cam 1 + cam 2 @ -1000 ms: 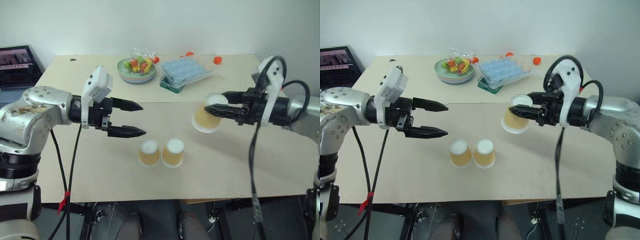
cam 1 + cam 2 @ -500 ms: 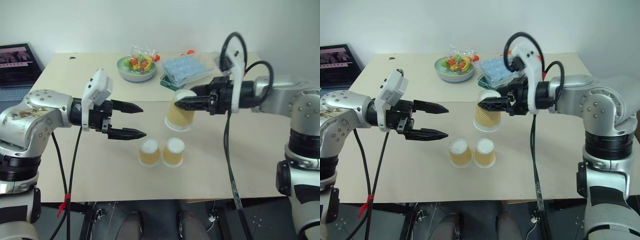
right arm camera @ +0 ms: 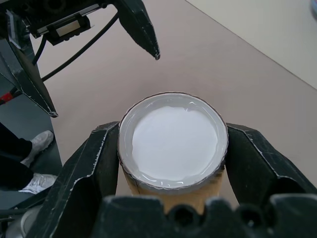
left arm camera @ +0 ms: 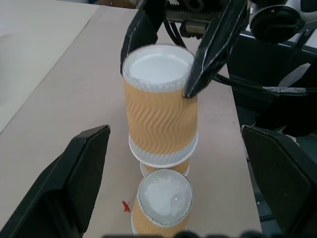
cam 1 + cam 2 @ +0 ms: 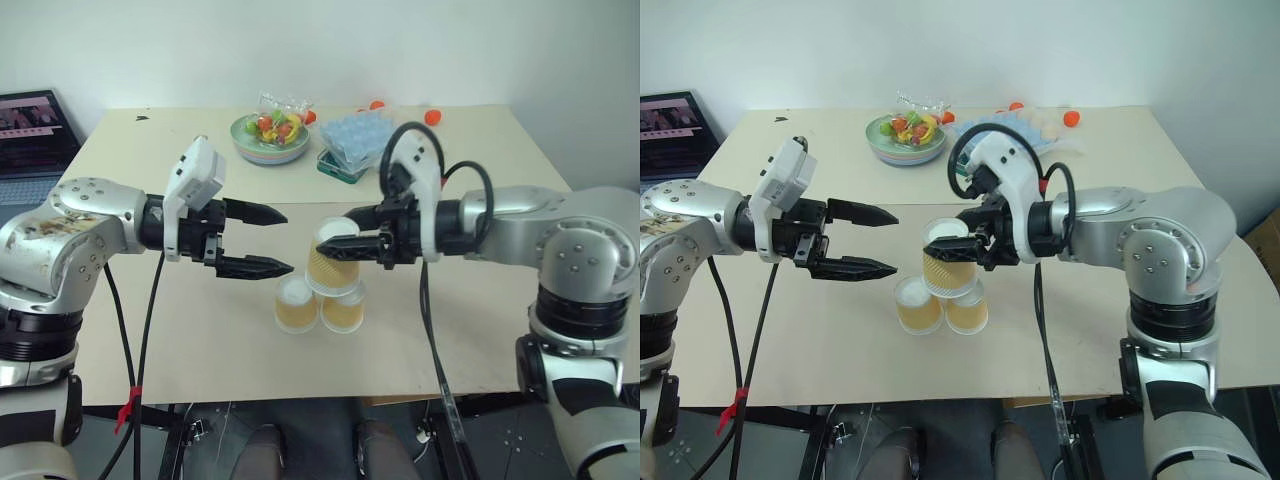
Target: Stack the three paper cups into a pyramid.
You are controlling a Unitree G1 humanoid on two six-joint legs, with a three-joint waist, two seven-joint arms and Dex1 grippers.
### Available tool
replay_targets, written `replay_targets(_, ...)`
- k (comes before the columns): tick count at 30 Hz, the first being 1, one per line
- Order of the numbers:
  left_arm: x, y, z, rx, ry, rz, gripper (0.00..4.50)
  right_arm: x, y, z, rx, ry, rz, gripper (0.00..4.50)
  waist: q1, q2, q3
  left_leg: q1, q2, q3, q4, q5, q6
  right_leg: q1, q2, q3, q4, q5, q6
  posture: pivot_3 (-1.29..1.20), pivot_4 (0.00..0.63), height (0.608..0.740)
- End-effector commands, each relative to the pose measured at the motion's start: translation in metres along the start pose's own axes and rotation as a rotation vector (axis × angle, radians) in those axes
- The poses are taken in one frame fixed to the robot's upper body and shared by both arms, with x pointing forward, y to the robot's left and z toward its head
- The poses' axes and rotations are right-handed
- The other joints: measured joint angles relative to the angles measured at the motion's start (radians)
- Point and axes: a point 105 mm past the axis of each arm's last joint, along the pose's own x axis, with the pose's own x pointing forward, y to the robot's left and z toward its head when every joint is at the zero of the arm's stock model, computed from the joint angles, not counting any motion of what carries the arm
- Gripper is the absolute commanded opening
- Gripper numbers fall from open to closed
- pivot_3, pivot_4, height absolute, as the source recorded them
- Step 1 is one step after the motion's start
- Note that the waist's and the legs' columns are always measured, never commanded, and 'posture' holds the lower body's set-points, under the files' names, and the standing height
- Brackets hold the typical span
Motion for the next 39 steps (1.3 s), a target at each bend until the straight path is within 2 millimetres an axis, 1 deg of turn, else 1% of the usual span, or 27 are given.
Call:
replay_targets(1,0.0007,-0.0012,0.0113,0.063,-0.012,-0.015,4.50,-0.0028,0.0074,0.0078,-0.033,-0.048,-0.021,2.82,0.000,0.000,0.000,0.000,0.000,0.000,0.001,0.000,0.000,0.000,0.000,0.000,0.000,0.000,0.000,0.00,0.150,0.740)
replay_targets(9,0.0042,0.0008,0.0134,0.066,-0.021,-0.029,4.50,0.0024,0.0114,0.0056,-0.026,-0.049,-0.033,2.82,-0.001,0.000,0.000,0.000,0.000,0.000,0.004,0.000,0.000,0.000,0.000,0.000,0.002,0.000,0.000,0.00,0.150,0.740)
replay_targets(20,0.0027,0.0016,0.0141,0.072,-0.023,-0.024,4.50,0.0006,0.0127,0.0000,-0.032,-0.033,-0.028,2.82,-0.001,0.000,0.000,0.000,0.000,0.000,0.004,0.000,0.000,0.000,0.000,0.000,0.002,0.000,0.000,0.00,0.150,0.740)
replay_targets(39,0.0024,0.0051,0.0178,0.092,-0.019,-0.032,4.50,0.0000,0.0134,0.0049,-0.103,-0.071,-0.035,2.82,-0.001,0.000,0.000,0.000,0.000,0.000,0.004,0.000,0.000,0.000,0.001,0.000,0.002,0.000,0.000,0.00,0.150,0.740)
